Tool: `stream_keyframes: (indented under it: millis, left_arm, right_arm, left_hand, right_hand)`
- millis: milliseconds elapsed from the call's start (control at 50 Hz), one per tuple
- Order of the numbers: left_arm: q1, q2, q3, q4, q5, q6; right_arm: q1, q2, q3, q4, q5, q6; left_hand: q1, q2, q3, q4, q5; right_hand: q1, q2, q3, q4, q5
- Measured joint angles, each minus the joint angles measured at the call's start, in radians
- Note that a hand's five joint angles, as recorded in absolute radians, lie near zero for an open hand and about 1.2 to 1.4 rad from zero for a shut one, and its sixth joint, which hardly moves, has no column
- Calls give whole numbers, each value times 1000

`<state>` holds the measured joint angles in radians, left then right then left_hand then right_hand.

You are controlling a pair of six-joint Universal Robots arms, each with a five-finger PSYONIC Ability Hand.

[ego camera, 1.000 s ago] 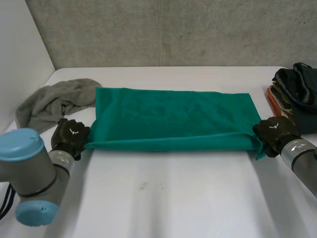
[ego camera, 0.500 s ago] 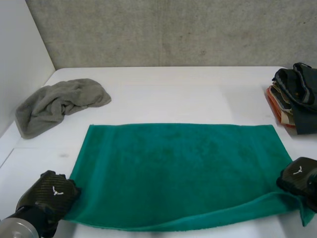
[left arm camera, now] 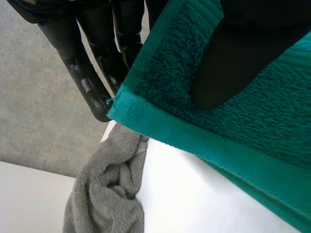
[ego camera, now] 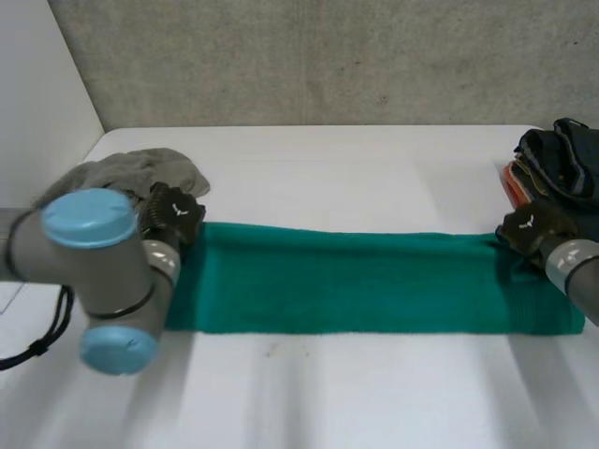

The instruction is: Fold the laundry.

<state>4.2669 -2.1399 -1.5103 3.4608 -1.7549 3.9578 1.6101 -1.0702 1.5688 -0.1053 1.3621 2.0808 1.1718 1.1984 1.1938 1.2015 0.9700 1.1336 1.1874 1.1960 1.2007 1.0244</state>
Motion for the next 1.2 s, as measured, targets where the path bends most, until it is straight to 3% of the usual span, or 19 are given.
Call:
stream_keyframes:
  millis: [120,160,180,200,240,260,280,300,340,480,740,980,1040,1060,1140,1200]
  left_arm:
    - [-27,-136,163,0,-39,5]
    - [-33,-176,216,-2,-44,6]
    - [-34,-184,228,-2,-44,6]
    - [-37,-196,247,-2,-43,6]
    - [-42,-208,267,-1,-41,6]
    - [-44,-211,275,-1,-41,6]
    - [-47,-213,281,-1,-40,6]
    - [-50,-213,288,0,-40,6]
    - [-57,-211,298,0,-41,5]
    - [-94,-171,285,-9,-45,1]
    - [-101,118,-36,-10,-40,-53]
    - [-100,187,-183,39,-34,-172]
    - [-99,181,-190,46,-34,-181]
    - [-98,178,-191,48,-34,-182]
    - [-97,172,-191,50,-34,-183]
    - [-97,176,-195,49,-34,-182]
  right_arm:
    - [20,84,-81,-115,20,25]
    - [27,116,-112,-148,35,38]
    - [28,120,-116,-150,38,40]
    - [34,135,-129,-161,52,47]
    - [41,149,-142,-168,80,56]
    - [44,153,-147,-170,95,61]
    - [46,155,-150,-171,110,66]
    - [50,157,-153,-171,133,75]
    - [56,157,-158,-169,178,99]
    - [64,92,-119,-145,211,250]
    - [-26,-194,115,112,-73,400]
    - [-194,-184,246,30,-180,385]
    - [-218,-146,248,-19,-187,383]
    - [-224,-126,243,-33,-187,382]
    - [-243,-71,214,-55,-169,369]
    - [-278,-54,188,-56,-124,341]
  left_hand:
    - [0,0,0,0,0]
    - [-4,-5,-6,-1,-1]
    - [-4,-5,-6,-1,-1]
    - [-65,-69,-68,-71,-47]
    - [-445,-407,-398,-409,-359]
    - [-642,-599,-565,-579,-529]
    - [-692,-641,-628,-622,-572]
    - [-906,-852,-837,-841,-783]
    - [-983,-957,-946,-963,-896]
    - [-984,-993,-983,-1000,-920]
    - [-984,-993,-983,-1000,-920]
    - [-984,-993,-983,-1000,-920]
    - [-984,-993,-983,-1000,-920]
    - [-984,-993,-983,-1000,-920]
    - [-984,-993,-983,-1000,-920]
    - [-984,-993,-983,-1000,-920]
  right_hand:
    - [-4,-10,-11,-12,-11]
    - [-317,-367,-363,-365,-367]
    - [-348,-429,-423,-424,-429]
    - [-364,-711,-698,-699,-698]
    - [-364,-911,-908,-911,-920]
    - [-364,-950,-953,-949,-954]
    - [-364,-965,-973,-972,-972]
    - [-364,-968,-980,-981,-974]
    - [-364,-968,-982,-986,-973]
    - [-364,-968,-982,-986,-974]
    - [-364,-966,-979,-984,-970]
    - [-364,-907,-912,-917,-907]
    - [-432,-787,-789,-793,-785]
    - [-396,-620,-626,-651,-643]
    - [2,-47,-70,-76,-93]
    - [2,-5,-6,-9,-63]
